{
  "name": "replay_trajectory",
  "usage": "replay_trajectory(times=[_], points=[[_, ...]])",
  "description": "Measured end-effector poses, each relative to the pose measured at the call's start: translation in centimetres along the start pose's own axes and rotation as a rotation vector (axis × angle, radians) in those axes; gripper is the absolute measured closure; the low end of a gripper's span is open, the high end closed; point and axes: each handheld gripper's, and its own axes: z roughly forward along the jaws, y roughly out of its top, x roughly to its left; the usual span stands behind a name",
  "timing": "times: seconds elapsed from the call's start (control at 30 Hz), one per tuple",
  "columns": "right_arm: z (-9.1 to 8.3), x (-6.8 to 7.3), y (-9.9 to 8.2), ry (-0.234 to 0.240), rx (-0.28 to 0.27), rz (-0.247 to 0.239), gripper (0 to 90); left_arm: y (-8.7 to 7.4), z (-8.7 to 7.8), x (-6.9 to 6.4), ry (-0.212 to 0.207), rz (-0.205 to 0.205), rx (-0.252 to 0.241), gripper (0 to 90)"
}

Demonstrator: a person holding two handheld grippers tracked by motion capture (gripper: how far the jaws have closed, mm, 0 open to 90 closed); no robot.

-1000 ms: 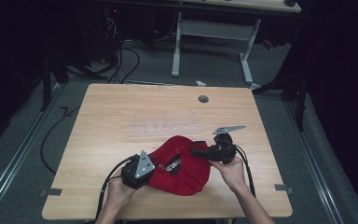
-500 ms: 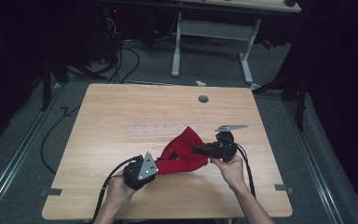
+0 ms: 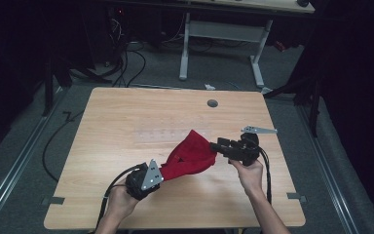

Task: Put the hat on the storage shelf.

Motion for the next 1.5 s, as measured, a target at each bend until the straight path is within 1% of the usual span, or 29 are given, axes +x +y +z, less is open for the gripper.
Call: replay_trajectory(times=[0.07, 0.17, 0.2, 0.23, 0.27, 0.3, 0.33, 0.43, 0.47, 0.5, 0.53, 0.57, 0.6, 0.67, 0.73, 0.77, 0.83, 0.87, 0.9, 0.93, 1.0, 1.03, 1.1, 1.17, 1.23, 1.27, 1.3, 1.47, 1.5], points=[[-0.3, -0.2, 0.0, -0.011, -0.015, 0.007, 41.0, 0.1, 0.0, 0.1, -0.002, -0.016, 0.003, 83.8], [-0.8, -0.4, -0.1, -0.021, -0.04, 0.008, 39.9, 0.1, -0.1, 0.4, 0.013, -0.022, 0.01, 83.9], [-1.2, -0.7, -0.3, -0.047, -0.063, 0.005, 39.4, 0.1, -0.3, 0.8, 0.025, -0.034, 0.009, 84.1], [-1.4, -0.9, -0.4, -0.051, -0.07, 0.011, 39.1, 0.1, -0.3, 0.8, 0.025, -0.034, 0.009, 84.0], [-1.5, -1.2, -0.6, -0.058, -0.074, 0.016, 38.3, 0.4, -0.6, 1.3, 0.04, -0.061, 0.001, 84.0], [-1.5, -1.2, -0.6, -0.058, -0.074, 0.016, 38.3, 0.4, -0.6, 1.3, 0.04, -0.061, 0.001, 84.0], [-1.6, -1.4, -0.8, -0.068, -0.069, 0.02, 37.8, 0.6, -0.8, 1.6, 0.038, -0.078, -0.009, 84.0], [-1.2, -2.0, -2.0, -0.144, -0.024, -0.009, 37.4, 1.4, -1.2, 2.1, 0.038, -0.11, -0.034, 84.0], [-0.5, -2.5, -3.0, -0.191, 0.014, -0.022, 37.4, 1.9, -1.4, 2.5, 0.024, -0.156, -0.063, 84.0], [-0.5, -2.5, -3.0, -0.191, 0.014, -0.022, 37.4, 1.9, -1.4, 2.5, 0.024, -0.156, -0.063, 84.0], [0.2, -3.0, -4.0, -0.245, 0.06, -0.036, 37.4, 2.3, -1.5, 2.8, 0.012, -0.189, -0.084, 84.0], [0.2, -3.0, -4.0, -0.245, 0.06, -0.036, 37.4, 2.5, -1.5, 3.0, 0.007, -0.204, -0.094, 84.0], [0.5, -3.2, -4.4, -0.264, 0.075, -0.047, 37.5, 2.8, -1.5, 3.3, 0.008, -0.215, -0.107, 84.0], [1.3, -3.8, -6.0, -0.33, 0.112, -0.052, 37.8, 3.2, -1.4, 3.6, 0.023, -0.224, -0.117, 84.0], [1.4, -4.0, -6.3, -0.341, 0.118, -0.051, 37.8, 3.5, -1.4, 3.9, 0.024, -0.236, -0.128, 84.0], [1.7, -4.3, -7.0, -0.38, 0.136, -0.066, 37.8, 3.8, -1.4, 4.2, 0.024, -0.252, -0.146, 84.0], [1.8, -4.4, -7.2, -0.39, 0.139, -0.075, 37.7, 4.0, -1.4, 4.4, 0.027, -0.26, -0.153, 84.0], [1.9, -4.6, -7.6, -0.417, 0.147, -0.078, 37.4, 4.2, -1.4, 4.6, 0.03, -0.274, -0.166, 84.0], [1.9, -4.6, -7.6, -0.417, 0.147, -0.078, 37.4, 4.4, -1.4, 4.8, 0.031, -0.277, -0.171, 84.0], [2.0, -4.8, -7.9, -0.439, 0.153, -0.092, 37.3, 4.6, -1.4, 5.0, 0.032, -0.29, -0.184, 84.0], [2.1, -4.8, -8.0, -0.447, 0.157, -0.094, 37.2, 5.0, -1.4, 5.4, 0.034, -0.311, -0.202, 84.0], [2.2, -4.9, -8.2, -0.463, 0.164, -0.104, 36.9, 5.1, -1.4, 5.5, 0.037, -0.315, -0.208, 84.0], [2.3, -4.8, -8.3, -0.474, 0.161, -0.117, 36.7, 5.5, -1.5, 6.0, 0.051, -0.336, -0.234, 84.0], [2.4, -4.7, -8.3, -0.482, 0.162, -0.127, 36.6, 5.6, -1.5, 6.2, 0.056, -0.346, -0.242, 84.0], [2.5, -4.6, -8.5, -0.499, 0.16, -0.154, 36.6, 5.8, -1.6, 6.6, 0.067, -0.35, -0.257, 84.0], [2.8, -4.3, -8.5, -0.523, 0.174, -0.178, 36.3, 5.9, -1.7, 6.8, 0.071, -0.353, -0.262, 84.0], [2.8, -4.2, -8.5, -0.527, 0.174, -0.187, 36.2, 6.1, -1.8, 7.2, 0.075, -0.368, -0.276, 84.0], [2.8, -4.2, -8.5, -0.525, 0.175, -0.185, 36.0, 6.6, -2.2, 8.1, 0.09, -0.391, -0.311, 84.0], [2.8, -4.2, -8.5, -0.525, 0.175, -0.185, 36.0, 6.9, -2.4, 8.5, 0.092, -0.409, -0.328, 83.9]])
